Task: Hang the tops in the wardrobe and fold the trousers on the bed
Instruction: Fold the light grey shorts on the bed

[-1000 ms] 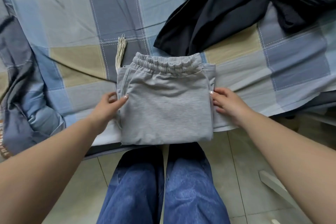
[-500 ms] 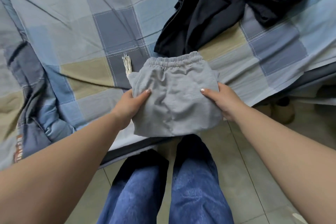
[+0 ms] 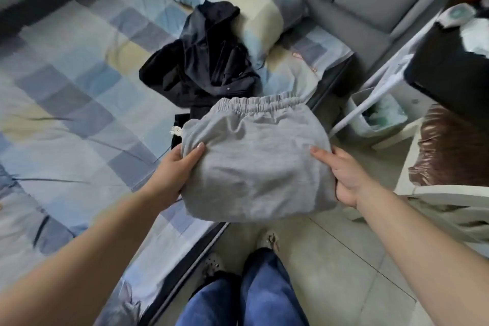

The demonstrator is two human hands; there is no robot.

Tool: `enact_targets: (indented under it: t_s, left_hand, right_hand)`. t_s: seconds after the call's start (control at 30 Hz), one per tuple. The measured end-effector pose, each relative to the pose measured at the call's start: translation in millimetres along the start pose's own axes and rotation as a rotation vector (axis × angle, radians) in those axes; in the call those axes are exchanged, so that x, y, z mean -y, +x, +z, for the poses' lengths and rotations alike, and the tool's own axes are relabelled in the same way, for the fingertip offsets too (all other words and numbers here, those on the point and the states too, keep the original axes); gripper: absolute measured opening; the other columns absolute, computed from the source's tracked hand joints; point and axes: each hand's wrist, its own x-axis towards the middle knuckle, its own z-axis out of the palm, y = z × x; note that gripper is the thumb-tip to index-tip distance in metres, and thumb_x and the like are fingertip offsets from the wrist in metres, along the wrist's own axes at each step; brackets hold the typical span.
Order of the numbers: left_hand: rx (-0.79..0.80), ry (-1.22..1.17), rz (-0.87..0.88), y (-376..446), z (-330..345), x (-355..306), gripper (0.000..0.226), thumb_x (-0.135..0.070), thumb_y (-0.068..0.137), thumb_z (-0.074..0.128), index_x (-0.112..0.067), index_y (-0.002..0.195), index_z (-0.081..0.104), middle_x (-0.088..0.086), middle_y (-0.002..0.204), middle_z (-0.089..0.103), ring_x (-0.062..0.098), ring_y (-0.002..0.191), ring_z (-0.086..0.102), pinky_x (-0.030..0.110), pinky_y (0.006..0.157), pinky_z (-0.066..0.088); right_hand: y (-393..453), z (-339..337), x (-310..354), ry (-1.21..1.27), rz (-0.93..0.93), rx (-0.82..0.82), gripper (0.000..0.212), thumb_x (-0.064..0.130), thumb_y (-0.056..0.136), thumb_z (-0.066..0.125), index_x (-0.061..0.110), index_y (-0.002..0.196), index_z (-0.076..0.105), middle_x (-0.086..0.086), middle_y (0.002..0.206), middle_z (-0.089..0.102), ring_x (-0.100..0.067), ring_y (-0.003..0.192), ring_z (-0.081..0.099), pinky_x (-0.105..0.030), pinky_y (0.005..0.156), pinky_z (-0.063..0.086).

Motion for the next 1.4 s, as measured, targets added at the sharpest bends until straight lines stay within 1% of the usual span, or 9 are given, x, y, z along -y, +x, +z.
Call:
enact_targets:
  t_s: [0.17, 0.37, 0.5, 0.63, 0.83, 0.93, 1.07, 1.2, 1.4]
  left_hand:
    - [0.227, 0.018, 0.039, -45.1, 78.6, -59.7, 0.021, -0.048, 0.072, 0.067, -0.034, 0.087, 0.075, -0.002, 0.094, 0.075, 0.013, 0.083, 0.072, 0.020, 0.059, 0.055]
    - [0.461, 0.106, 0.033, -100.3, 206.3, -89.1, 0.036, -0.039, 0.079, 0.063, -0.017, 0.108, 0.067, 0.006, 0.099, 0.074, 0.018, 0.085, 0.072, 0.024, 0.062, 0.057]
    - [0.645, 0.150, -0.016, -142.8, 293.2, -93.3, 0.029, -0.040, 0.078, 0.064, -0.018, 0.092, 0.076, 0.009, 0.097, 0.075, 0.022, 0.085, 0.072, 0.026, 0.060, 0.057]
    - [0.822, 0.202, 0.002, -193.8, 384.1, -92.7, 0.030, -0.041, 0.079, 0.065, -0.019, 0.095, 0.076, 0.011, 0.105, 0.073, 0.025, 0.093, 0.071, 0.029, 0.067, 0.058]
    - [1.033, 0.299, 0.045, -258.0, 514.5, -81.7, 0.047, -0.044, 0.075, 0.066, -0.015, 0.112, 0.067, 0.012, 0.108, 0.072, 0.028, 0.100, 0.069, 0.035, 0.078, 0.057]
    - [1.119, 0.351, 0.051, -283.9, 569.1, -69.7, 0.047, -0.044, 0.075, 0.066, -0.013, 0.110, 0.067, 0.013, 0.105, 0.072, 0.028, 0.097, 0.070, 0.035, 0.079, 0.056]
    - [1.228, 0.396, 0.032, -303.7, 629.0, -51.6, 0.047, -0.043, 0.077, 0.066, -0.010, 0.110, 0.067, 0.014, 0.105, 0.072, 0.028, 0.096, 0.070, 0.029, 0.069, 0.057]
    - [1.292, 0.467, 0.001, -312.4, 687.0, -36.6, 0.044, -0.045, 0.071, 0.068, -0.010, 0.097, 0.072, 0.012, 0.095, 0.075, 0.024, 0.086, 0.073, 0.025, 0.060, 0.057]
    - [1.466, 0.570, -0.031, -308.7, 795.8, -20.7, 0.056, -0.051, 0.070, 0.070, -0.015, 0.113, 0.066, 0.007, 0.108, 0.072, 0.022, 0.101, 0.069, 0.032, 0.084, 0.055]
  right_hand:
    - [-103.3, -64.3, 18.0, 0.183, -0.084, -0.111, 0.029, 0.028, 0.070, 0.074, 0.014, 0.096, 0.075, -0.013, 0.099, 0.073, -0.027, 0.087, 0.072, -0.034, 0.062, 0.057]
    - [-222.3, -163.2, 25.4, 0.265, -0.201, -0.240, 0.037, 0.034, 0.065, 0.080, 0.014, 0.096, 0.076, -0.014, 0.106, 0.071, -0.028, 0.094, 0.070, -0.033, 0.068, 0.057]
    - [-297.3, -223.1, 18.9, 0.321, -0.278, -0.354, 0.031, 0.034, 0.066, 0.078, 0.015, 0.090, 0.077, -0.012, 0.104, 0.072, -0.025, 0.091, 0.071, -0.036, 0.081, 0.052]
    - [-381.0, -281.7, 2.2, 0.393, -0.346, -0.486, 0.039, 0.039, 0.062, 0.074, 0.014, 0.092, 0.077, -0.013, 0.102, 0.073, -0.026, 0.088, 0.071, -0.032, 0.068, 0.056]
    - [-477.3, -353.5, -20.2, 0.493, -0.425, -0.661, 0.056, 0.042, 0.059, 0.074, 0.011, 0.105, 0.072, -0.016, 0.103, 0.072, -0.033, 0.088, 0.071, -0.037, 0.069, 0.055]
    - [-511.2, -378.8, -37.1, 0.592, -0.465, -0.695, 0.045, 0.042, 0.065, 0.072, 0.014, 0.100, 0.075, -0.016, 0.102, 0.072, -0.034, 0.086, 0.071, -0.037, 0.057, 0.057]
    - [-535.9, -409.3, -52.7, 0.685, -0.515, -0.785, 0.042, 0.040, 0.074, 0.069, 0.011, 0.104, 0.074, -0.017, 0.105, 0.071, -0.036, 0.092, 0.069, -0.040, 0.067, 0.056]
    - [-545.4, -434.8, -51.7, 0.760, -0.552, -0.905, 0.024, 0.035, 0.070, 0.069, 0.015, 0.080, 0.079, -0.014, 0.088, 0.074, -0.031, 0.074, 0.072, -0.034, 0.052, 0.056]
    - [-535.7, -486.0, -38.2, 0.936, -0.524, -1.111, 0.026, 0.030, 0.074, 0.070, 0.012, 0.092, 0.072, -0.016, 0.079, 0.074, -0.034, 0.064, 0.071, -0.037, 0.046, 0.055]
